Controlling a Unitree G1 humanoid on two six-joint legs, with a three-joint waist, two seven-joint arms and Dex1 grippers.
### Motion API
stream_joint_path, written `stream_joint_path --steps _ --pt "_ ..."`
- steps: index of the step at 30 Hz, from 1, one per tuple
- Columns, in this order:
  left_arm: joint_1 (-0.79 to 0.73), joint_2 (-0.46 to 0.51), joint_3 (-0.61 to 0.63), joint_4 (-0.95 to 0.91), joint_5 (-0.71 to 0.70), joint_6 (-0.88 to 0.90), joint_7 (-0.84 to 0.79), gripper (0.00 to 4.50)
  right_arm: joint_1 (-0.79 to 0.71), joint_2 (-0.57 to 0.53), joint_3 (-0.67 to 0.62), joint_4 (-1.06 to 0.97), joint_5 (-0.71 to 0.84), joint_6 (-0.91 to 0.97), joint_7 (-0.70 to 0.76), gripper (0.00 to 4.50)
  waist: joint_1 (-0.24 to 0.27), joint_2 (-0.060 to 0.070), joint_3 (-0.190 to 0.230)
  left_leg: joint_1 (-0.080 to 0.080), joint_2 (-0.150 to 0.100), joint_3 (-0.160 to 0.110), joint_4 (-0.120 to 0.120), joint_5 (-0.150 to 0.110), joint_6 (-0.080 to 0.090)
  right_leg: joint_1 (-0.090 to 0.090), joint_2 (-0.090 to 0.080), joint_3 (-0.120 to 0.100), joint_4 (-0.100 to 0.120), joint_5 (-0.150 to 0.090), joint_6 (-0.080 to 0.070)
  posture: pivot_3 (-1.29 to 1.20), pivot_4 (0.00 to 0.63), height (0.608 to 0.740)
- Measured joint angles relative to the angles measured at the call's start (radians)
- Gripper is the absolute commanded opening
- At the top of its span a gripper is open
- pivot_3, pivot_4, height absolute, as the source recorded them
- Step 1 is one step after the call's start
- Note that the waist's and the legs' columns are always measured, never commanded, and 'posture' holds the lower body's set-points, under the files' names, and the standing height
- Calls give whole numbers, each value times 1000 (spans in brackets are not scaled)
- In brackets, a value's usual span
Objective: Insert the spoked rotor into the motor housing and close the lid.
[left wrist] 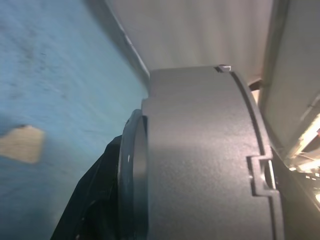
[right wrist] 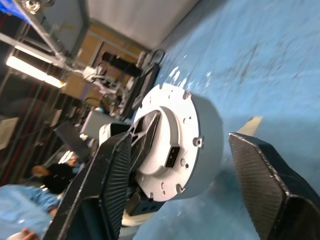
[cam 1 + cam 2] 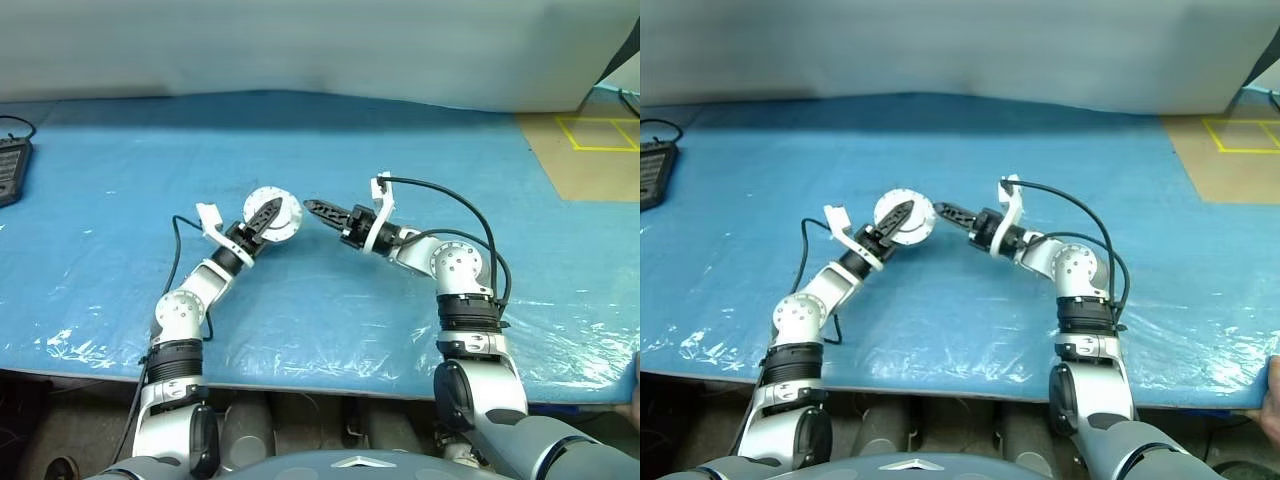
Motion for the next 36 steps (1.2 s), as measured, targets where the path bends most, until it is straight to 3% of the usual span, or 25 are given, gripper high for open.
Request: stream_joint_path --steps 4,11,18,21,24,31,36 --pt "-74 26 40 128 88 -142 52 2735 -4 -23 10 47 -66 -104 11 3098 1 0 0 -1 -3 -1 1 0 0 0 0 0 0 1 1 0 150 740" --pt "-340 178 139 571 244 -418 136 2735 19 -35 21 31 -74 -119 48 3098 2 -2 1 -2 -4 -3 2 0 1 0 0 0 1 2 2 0 150 740" --pt "-514 216 169 903 316 -550 127 2735 31 -17 24 6 -72 -118 45 3098 24 -3 1 -3 -5 -4 3 2 3 0 -1 -1 2 2 2 0 150 740" --pt "-525 224 179 948 333 -580 124 3432 34 -21 23 3 -71 -118 44 3127 24 -3 1 -2 -5 -4 5 0 0 0 -1 -1 2 2 2 0 150 740" --pt "-521 236 181 971 360 -622 136 4476 41 -27 22 0 -72 -118 40 3127 23 -4 1 -2 -4 -5 6 0 0 1 -1 -1 3 2 1 0 150 740" --pt "-461 314 188 943 416 -721 193 4476 43 -28 26 0 -73 -118 40 3127 23 -4 1 -2 -3 -5 6 0 0 1 -1 -1 4 2 1 0 150 740" --pt "-371 333 158 816 460 -744 164 4476 41 -25 37 6 -81 -127 47 3127 25 -4 1 -2 0 -5 6 0 0 1 -2 -1 4 1 -2 0 150 740"
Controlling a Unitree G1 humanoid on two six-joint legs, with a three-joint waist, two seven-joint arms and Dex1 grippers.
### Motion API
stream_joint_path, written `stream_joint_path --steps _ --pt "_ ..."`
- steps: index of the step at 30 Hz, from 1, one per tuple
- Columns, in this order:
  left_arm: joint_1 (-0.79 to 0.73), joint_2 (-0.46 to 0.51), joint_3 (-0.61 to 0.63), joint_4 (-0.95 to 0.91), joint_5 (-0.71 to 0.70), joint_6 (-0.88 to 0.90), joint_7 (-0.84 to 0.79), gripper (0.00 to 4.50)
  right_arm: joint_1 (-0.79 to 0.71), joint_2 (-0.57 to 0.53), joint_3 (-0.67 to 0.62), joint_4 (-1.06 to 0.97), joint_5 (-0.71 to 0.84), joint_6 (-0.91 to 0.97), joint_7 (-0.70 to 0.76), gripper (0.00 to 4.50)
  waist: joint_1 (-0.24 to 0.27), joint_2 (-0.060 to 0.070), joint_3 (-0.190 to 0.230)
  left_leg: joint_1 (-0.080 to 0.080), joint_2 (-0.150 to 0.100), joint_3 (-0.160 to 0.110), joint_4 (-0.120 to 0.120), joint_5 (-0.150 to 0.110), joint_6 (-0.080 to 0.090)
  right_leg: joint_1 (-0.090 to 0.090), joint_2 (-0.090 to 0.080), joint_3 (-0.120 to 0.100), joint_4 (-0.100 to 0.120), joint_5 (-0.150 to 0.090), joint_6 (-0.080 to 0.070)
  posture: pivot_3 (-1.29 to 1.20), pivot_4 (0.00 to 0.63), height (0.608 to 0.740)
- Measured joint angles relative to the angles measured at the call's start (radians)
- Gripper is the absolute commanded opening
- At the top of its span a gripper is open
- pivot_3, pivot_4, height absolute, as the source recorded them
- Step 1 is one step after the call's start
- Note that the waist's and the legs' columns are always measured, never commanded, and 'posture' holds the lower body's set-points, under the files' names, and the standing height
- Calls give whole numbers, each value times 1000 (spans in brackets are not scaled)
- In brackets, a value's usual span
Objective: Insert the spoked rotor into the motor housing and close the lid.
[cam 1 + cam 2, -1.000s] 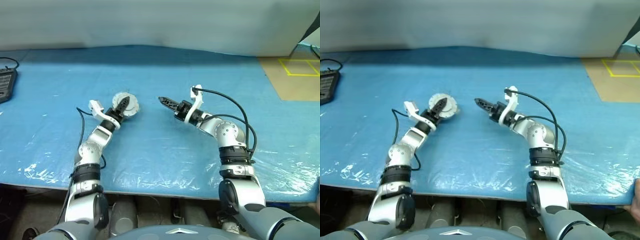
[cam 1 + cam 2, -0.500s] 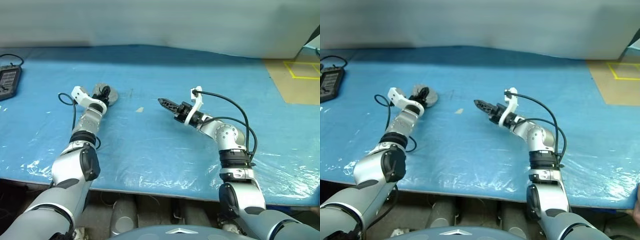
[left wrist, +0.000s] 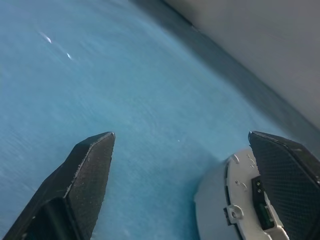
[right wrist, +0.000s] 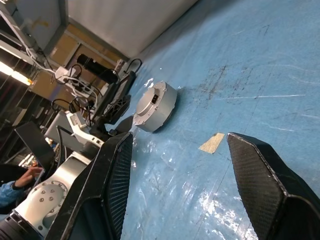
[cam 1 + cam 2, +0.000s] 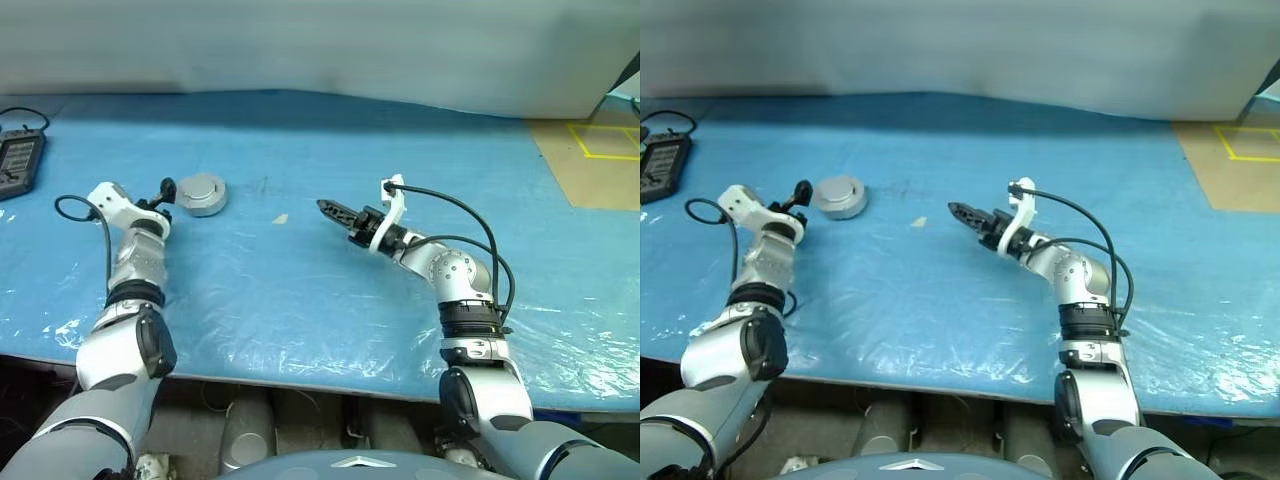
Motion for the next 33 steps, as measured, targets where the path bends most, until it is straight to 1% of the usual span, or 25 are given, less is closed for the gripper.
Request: stream_joint_path --steps 3,5,6,9,11,13,16,18,20,22,23,24,26,29,33 --pt "66 1 -33 -131 16 -4 -53 4476 0 -2 10 3 -35 -75 23 3127 -1 0 0 0 1 0 1 0 0 0 0 0 0 0 0 0 150 740" --pt "120 -6 -75 -263 16 -1 -148 4476 0 -10 29 5 -86 -180 55 3127 0 0 0 0 1 0 1 0 0 0 0 0 1 0 -1 0 150 740" --pt "164 -8 -117 -368 8 18 -225 4476 1 -20 45 9 -118 -239 74 3127 0 0 0 0 1 0 1 0 0 0 0 0 1 0 -1 0 150 740" --pt "258 -4 -239 -593 -2 86 -407 4476 6 -64 78 42 -172 -332 130 3127 0 0 0 0 0 1 1 0 0 0 -1 0 1 0 -1 0 150 740" --pt "313 5 -322 -705 -5 142 -518 4476 14 -102 80 63 -184 -360 175 3127 -1 0 0 1 1 2 1 0 0 0 -1 1 1 -1 -1 0 150 740" --pt "347 21 -376 -766 -5 186 -590 4476 20 -139 79 76 -201 -390 204 3127 -4 0 0 2 2 3 1 0 0 -1 0 1 3 -1 -1 0 150 740" --pt "371 49 -438 -815 13 210 -671 4476 27 -204 87 104 -260 -474 239 3127 -6 0 0 4 2 4 1 0 0 0 1 1 5 -1 -3 0 150 740" --pt "377 60 -469 -817 49 202 -703 4476 35 -253 102 134 -316 -554 266 3127 -6 0 0 5 2 5 2 0 0 0 1 2 6 -1 -3 0 150 740" --pt "378 61 -481 -805 73 182 -708 4500 44 -285 118 155 -349 -605 295 3467 -7 0 0 5 2 5 3 0 0 0 1 3 6 -1 -3 0 150 740" --pt "375 61 -485 -776 102 148 -713 4500 59 -337 153 181 -397 -670 346 3980 -6 0 0 5 2 5 3 0 0 0 1 3 5 -1 -3 0 150 740" --pt "370 61 -486 -752 120 121 -714 4500 69 -360 160 200 -417 -700 372 4308 -5 0 0 5 2 5 3 0 1 1 1 3 5 -1 -3 0 150 740" --pt "368 62 -486 -737 132 106 -714 4500 77 -371 161 210 -425 -713 384 4465 -5 0 0 4 2 5 3 0 1 0 1 3 5 -1 -3 0 150 740" --pt "354 61 -489 -688 162 58 -716 4500 85 -378 161 238 -433 -748 409 4465 -7 0 0 5 2 5 3 -1 3 0 1 3 5 -1 -3 0 150 740" --pt "341 54 -503 -642 198 -3 -731 4500 82 -374 153 247 -435 -804 407 4465 -10 0 0 5 2 5 4 -2 3 0 1 3 6 -1 -3 0 150 740" --pt "341 42 -505 -616 207 -34 -732 4500 74 -360 152 247 -435 -825 404 4465 -10 0 0 5 2 5 4 -2 3 0 1 2 6 -1 -3 0 150 740"
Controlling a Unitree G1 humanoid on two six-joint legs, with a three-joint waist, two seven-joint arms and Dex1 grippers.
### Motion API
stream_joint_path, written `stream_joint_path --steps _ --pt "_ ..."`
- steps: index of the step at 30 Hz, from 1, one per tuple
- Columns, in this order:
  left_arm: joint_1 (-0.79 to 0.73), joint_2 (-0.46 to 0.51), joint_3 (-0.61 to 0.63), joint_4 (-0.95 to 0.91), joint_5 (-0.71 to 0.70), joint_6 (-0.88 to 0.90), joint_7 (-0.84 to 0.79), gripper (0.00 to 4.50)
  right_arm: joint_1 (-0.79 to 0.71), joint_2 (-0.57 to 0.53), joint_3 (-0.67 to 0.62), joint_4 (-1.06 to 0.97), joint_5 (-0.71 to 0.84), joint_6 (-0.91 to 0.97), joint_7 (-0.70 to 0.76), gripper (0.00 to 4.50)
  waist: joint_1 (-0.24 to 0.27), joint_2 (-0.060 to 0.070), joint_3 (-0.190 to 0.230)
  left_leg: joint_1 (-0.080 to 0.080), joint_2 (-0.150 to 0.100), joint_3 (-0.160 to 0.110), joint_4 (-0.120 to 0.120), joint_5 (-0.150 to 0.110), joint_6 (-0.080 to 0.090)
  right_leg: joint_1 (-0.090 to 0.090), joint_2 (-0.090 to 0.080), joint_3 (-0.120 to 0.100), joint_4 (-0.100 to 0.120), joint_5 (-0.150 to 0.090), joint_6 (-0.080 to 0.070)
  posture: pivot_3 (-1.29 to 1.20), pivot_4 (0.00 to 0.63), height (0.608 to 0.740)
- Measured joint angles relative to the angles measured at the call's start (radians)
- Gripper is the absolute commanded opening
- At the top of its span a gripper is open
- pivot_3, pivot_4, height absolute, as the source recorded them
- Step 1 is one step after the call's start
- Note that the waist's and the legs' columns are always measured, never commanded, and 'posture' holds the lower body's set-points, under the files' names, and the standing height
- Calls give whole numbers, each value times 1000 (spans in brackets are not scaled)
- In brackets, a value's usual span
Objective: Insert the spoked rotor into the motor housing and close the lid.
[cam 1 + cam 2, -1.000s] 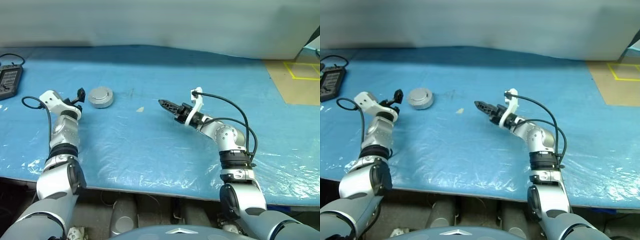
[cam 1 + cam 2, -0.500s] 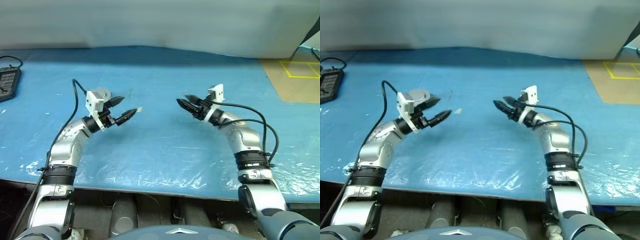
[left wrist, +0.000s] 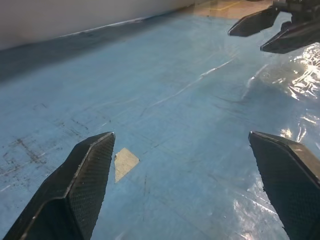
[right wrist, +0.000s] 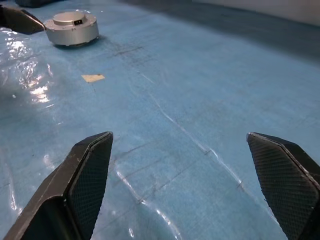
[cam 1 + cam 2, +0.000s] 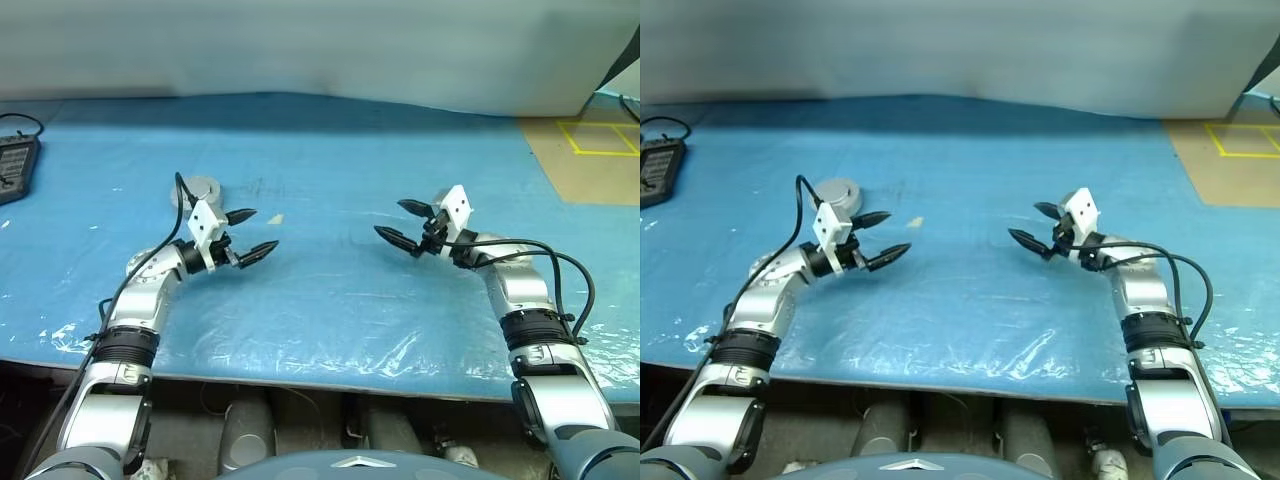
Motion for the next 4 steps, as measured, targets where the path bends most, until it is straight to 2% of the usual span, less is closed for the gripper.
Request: stream_joint_path --steps 4 --pt "-1 -2 0 10 0 -3 0 4500 0 13 0 -2 1 -2 3 4465 1 0 0 0 0 0 0 0 0 0 0 0 0 0 0 0 150 740"
